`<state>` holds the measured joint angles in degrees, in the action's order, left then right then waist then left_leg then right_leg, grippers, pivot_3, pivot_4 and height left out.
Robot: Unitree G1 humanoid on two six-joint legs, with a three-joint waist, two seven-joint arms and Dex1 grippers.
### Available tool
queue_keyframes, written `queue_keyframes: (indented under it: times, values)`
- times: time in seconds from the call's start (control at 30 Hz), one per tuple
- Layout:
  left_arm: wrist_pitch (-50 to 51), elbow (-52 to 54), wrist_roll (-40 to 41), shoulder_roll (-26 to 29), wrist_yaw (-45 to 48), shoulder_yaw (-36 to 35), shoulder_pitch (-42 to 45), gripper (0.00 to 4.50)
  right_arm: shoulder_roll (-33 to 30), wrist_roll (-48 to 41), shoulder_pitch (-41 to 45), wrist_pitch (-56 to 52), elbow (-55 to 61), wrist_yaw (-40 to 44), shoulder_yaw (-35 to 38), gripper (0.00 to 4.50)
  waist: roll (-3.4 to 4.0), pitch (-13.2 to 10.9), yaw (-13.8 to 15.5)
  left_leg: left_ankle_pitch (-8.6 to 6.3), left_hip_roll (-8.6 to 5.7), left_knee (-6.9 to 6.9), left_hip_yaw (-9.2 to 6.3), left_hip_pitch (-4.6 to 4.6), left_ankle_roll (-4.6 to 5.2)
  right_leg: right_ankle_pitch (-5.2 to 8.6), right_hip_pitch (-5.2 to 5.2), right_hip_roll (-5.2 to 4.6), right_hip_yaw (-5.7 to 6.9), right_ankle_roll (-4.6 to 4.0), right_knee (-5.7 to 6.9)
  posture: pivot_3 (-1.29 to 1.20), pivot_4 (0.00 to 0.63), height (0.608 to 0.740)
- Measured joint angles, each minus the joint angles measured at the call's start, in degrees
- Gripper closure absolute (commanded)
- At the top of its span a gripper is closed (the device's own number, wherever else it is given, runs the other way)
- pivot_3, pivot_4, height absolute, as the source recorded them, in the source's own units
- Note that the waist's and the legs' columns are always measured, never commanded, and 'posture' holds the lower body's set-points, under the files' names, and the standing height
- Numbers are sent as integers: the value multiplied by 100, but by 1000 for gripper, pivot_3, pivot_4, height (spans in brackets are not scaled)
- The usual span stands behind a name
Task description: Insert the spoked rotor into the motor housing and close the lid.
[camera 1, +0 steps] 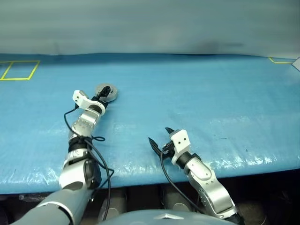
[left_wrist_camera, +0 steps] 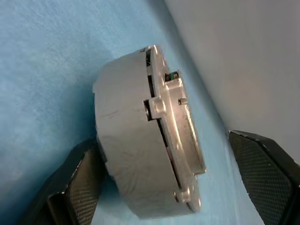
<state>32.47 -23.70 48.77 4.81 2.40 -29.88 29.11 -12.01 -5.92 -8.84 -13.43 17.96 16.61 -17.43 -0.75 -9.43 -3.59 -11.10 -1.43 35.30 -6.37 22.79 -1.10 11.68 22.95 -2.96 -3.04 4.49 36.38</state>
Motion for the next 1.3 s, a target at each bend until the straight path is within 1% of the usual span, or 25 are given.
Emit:
queue_keyframes:
  times: [0.03, 0.1, 0.13, 0.23, 0.33, 0.37, 0.4, 0.5, 0.57, 0.63, 0.77, 0.9, 1.3]
  values:
    - [295, 556, 95, -30, -136, 94, -343, 20, 4, -4, 46, -29, -7, 47, 4, 0, 1, 3, 8, -2, 1, -2, 0, -20, -1, 21, -16, 1, 1, -33, -1, 0, 150, 740]
    - [724, 1307, 140, 11, -234, 319, -872, 20, 13, -22, 91, -71, -17, 96, 39, 0, 3, 13, 23, -2, 1, 3, -2, -27, -2, 25, -25, 1, 4, -39, 0, 0, 150, 740]
    - [1009, 1838, 128, 124, -243, 579, -1288, 20, 22, -47, 100, -95, -36, 127, 69, 0, 8, 21, 19, -3, 0, 4, -1, -27, -4, 26, -28, 0, 3, -39, -1, 0, 150, 740]
    - [1188, 2940, -220, 435, -153, 1228, -2154, 20, 52, -174, 104, -134, -112, 195, 218, 0, 23, 46, 30, -7, -3, 6, 0, -28, -9, 27, -29, -7, 3, -41, -3, 0, 150, 740]
    - [642, 3984, -1065, 842, 192, 2010, -3279, 20, 137, -255, 95, -166, -146, 166, 468, 0, 24, 50, 10, -11, 1, -5, 12, -26, -15, 29, -16, -9, -3, -44, -4, 0, 150, 740]
    - [363, 4150, -1313, 890, 288, 2160, -3545, 20, 153, -254, 101, -164, -155, 142, 536, 0, 25, 50, 23, -12, 2, -7, 12, -24, -16, 30, -12, -10, -2, -46, -5, 0, 150, 740]
    - [87, 4223, -1542, 876, 347, 2260, -3747, 20, 160, -253, 103, -155, -163, 106, 602, 0, 25, 49, 45, -18, 2, -9, 11, -21, -25, 30, -10, -13, -1, -47, -5, 0, 150, 740]
    - [-1034, 4207, -2637, 938, 389, 2643, -4300, 20, 273, -245, 102, -25, -188, 48, 726, 0, 23, 47, 96, -23, 4, -11, 10, -6, -33, 32, 7, -12, 1, -49, -5, 0, 150, 740]
    - [-1666, 4101, -3175, 980, 396, 2785, -4470, 20, 315, -238, 98, 84, -213, 44, 735, 0, 21, 46, 141, -23, 3, -9, 11, 20, -34, 32, 51, -16, 2, -49, -7, 0, 150, 740]
    - [-2316, 3941, -3605, 900, 377, 2825, -4510, 20, 430, -241, 94, 220, -293, 31, 764, 0, 20, 46, 180, -22, 3, -8, 9, 30, -32, 32, 60, -27, 12, -49, -13, 0, 150, 740]
    - [-3046, 3634, -4193, 902, 362, 2845, -4465, 20, 609, -248, 92, 541, -431, 37, 775, 0, 21, 46, 211, -5, -3, -9, 7, 70, -1, 30, 69, -28, 25, -49, -20, 0, 150, 740]
    - [-3191, 3488, -4323, 903, 482, 2835, -4439, 20, 627, -246, 91, 691, -523, 44, 855, 0, 21, 46, 220, -5, -2, -10, 1, 78, 1, 30, 75, -26, 35, -49, -21, 0, 150, 740]
    - [-3152, 3488, -4091, 799, 829, 2788, -4253, 20, 770, -336, 84, 696, -597, -84, 1076, 0, 23, 45, 211, -5, -1, -7, -2, 76, 1, 30, 71, -25, 39, -48, -18, 0, 150, 740]
